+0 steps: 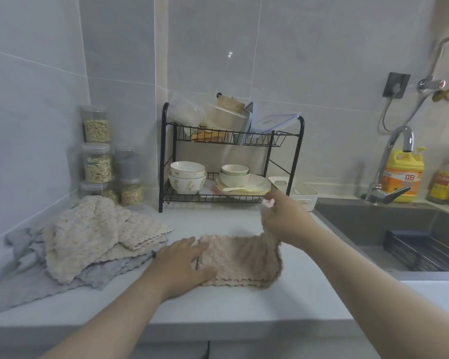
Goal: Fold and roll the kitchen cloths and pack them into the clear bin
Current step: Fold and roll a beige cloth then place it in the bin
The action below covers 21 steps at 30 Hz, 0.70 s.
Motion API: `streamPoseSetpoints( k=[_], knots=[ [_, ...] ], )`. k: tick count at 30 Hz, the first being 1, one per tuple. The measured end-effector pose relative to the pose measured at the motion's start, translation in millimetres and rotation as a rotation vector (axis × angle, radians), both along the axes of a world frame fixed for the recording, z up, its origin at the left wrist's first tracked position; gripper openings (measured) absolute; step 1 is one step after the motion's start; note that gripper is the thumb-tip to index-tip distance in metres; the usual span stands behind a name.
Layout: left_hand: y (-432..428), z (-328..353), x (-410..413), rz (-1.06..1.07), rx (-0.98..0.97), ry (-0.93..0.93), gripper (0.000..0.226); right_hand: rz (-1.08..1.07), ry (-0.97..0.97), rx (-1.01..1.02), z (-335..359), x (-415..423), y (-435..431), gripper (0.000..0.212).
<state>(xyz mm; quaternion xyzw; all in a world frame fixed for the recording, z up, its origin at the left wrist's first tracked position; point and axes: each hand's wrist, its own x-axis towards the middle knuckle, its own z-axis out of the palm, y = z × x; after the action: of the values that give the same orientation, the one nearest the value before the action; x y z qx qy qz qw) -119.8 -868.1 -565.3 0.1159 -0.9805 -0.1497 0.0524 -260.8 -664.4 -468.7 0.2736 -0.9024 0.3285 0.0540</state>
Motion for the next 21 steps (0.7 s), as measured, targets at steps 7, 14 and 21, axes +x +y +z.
streamPoseSetpoints(
  k=[7, 14, 21],
  knots=[
    [50.2, 24.8, -33.8, -0.227, 0.000, 0.052, 0.034, 0.022, -0.014, 0.012, -3.5, 11.8, -23.0, 0.035],
    [89.6, 36.4, -39.7, -0.362, -0.114, 0.003, 0.039, 0.111, -0.084, -0.042, -5.2, 10.4, -30.5, 0.023],
    [20.5, 4.0, -6.3, 0.072, 0.205, 0.201, 0.030, 0.201, -0.118, 0.069, -12.6, 31.5, -54.1, 0.029]
  ],
)
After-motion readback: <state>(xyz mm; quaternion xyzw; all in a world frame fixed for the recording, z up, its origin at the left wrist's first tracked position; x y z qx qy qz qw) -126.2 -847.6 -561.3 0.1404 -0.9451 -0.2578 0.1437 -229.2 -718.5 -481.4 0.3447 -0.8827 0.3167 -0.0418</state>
